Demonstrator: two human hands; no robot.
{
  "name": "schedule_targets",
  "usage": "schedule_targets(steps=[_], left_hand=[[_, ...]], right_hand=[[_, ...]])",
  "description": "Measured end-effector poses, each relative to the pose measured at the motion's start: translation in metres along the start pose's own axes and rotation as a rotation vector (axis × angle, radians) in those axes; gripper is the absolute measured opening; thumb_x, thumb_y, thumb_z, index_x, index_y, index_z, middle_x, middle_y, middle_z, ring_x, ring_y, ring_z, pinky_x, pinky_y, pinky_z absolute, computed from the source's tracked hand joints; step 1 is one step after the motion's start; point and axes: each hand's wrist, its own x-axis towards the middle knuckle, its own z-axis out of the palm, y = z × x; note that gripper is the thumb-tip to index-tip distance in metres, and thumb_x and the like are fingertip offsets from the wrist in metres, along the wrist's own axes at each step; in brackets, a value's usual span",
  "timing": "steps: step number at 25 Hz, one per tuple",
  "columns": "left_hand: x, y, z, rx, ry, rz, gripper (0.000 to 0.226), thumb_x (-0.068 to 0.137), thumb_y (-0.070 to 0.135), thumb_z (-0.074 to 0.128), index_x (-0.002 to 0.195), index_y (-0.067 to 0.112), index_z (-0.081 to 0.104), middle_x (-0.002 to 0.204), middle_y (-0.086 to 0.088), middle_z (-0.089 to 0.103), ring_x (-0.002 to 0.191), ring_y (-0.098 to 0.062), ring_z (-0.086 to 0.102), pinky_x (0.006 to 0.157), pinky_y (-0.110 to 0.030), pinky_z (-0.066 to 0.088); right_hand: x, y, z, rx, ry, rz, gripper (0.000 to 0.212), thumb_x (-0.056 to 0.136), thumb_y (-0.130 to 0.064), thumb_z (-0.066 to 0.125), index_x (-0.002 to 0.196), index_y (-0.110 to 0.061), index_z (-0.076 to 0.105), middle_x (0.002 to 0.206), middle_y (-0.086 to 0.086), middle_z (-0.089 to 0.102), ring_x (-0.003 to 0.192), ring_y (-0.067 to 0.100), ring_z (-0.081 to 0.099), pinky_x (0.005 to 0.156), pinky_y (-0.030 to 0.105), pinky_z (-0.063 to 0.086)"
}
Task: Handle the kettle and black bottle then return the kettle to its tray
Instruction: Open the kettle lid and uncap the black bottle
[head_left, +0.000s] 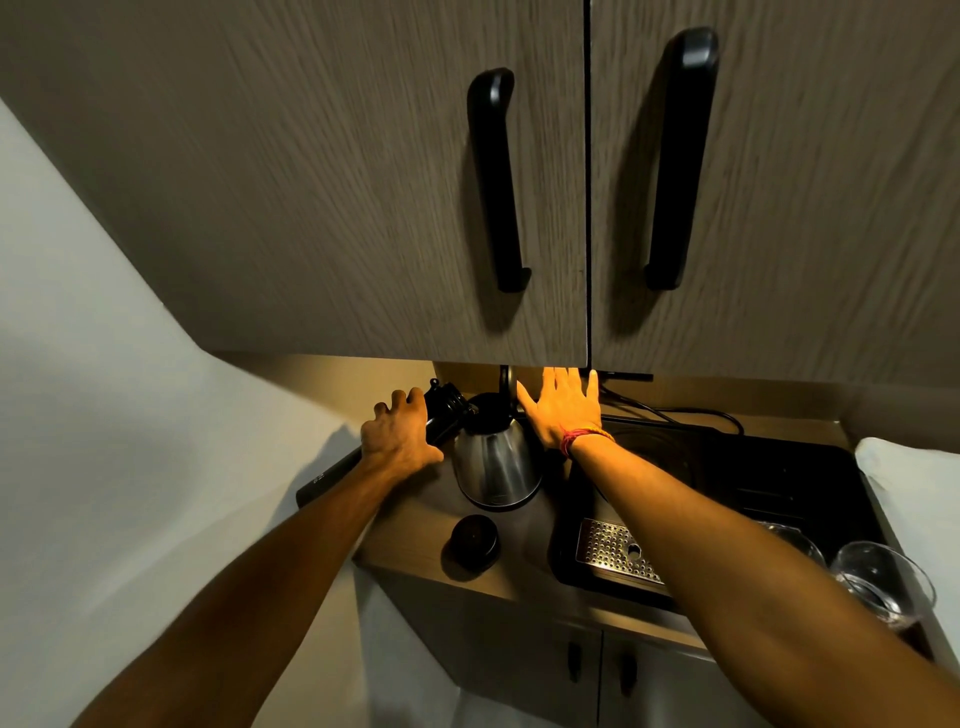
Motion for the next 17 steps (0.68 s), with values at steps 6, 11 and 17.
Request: schedule_targets(steps=[6, 11, 17], left_hand=[[-0.0001, -0.0019, -0.0004, 0.025, 0.012, 0.006, 0.09, 0.065, 0.051, 0.081, 0.133, 0.015, 0.034, 0.134, -0.013, 0.047, 0.117, -0.035, 0.053, 0.079, -0.043, 0.055], [0.0009, -0.0012, 0.0005, 0.016, 0.015, 0.009, 0.089, 0.066, 0.05, 0.08, 0.132, 0.015, 0.034, 0.134, -0.013, 0.047, 0.117, -0.034, 0.053, 0.079, -0.043, 0.056], [0.0036, 0.0072, 0.0027, -0.081, 0.016, 0.008, 0.096, 0.067, 0.055, 0.08, 0.138, 0.013, 0.031, 0.138, -0.014, 0.045, 0.119, -0.035, 0.052, 0.084, -0.046, 0.056]], right_hand=[[0.0008, 0.0004, -0.0001, 0.008, -0.005, 0.002, 0.08, 0.09, -0.066, 0.015, 0.143, -0.01, 0.038, 0.148, 0.012, 0.043, 0.142, 0.03, 0.029, 0.121, 0.054, 0.006], [0.0007, 0.0005, 0.0018, 0.009, -0.012, 0.005, 0.08, 0.09, -0.066, 0.014, 0.143, -0.01, 0.038, 0.147, 0.012, 0.043, 0.142, 0.03, 0.03, 0.121, 0.055, 0.008], [0.0, -0.0008, 0.002, 0.009, -0.022, 0.011, 0.08, 0.091, -0.065, 0.014, 0.147, -0.01, 0.031, 0.152, 0.011, 0.037, 0.144, 0.029, 0.026, 0.121, 0.054, 0.007]])
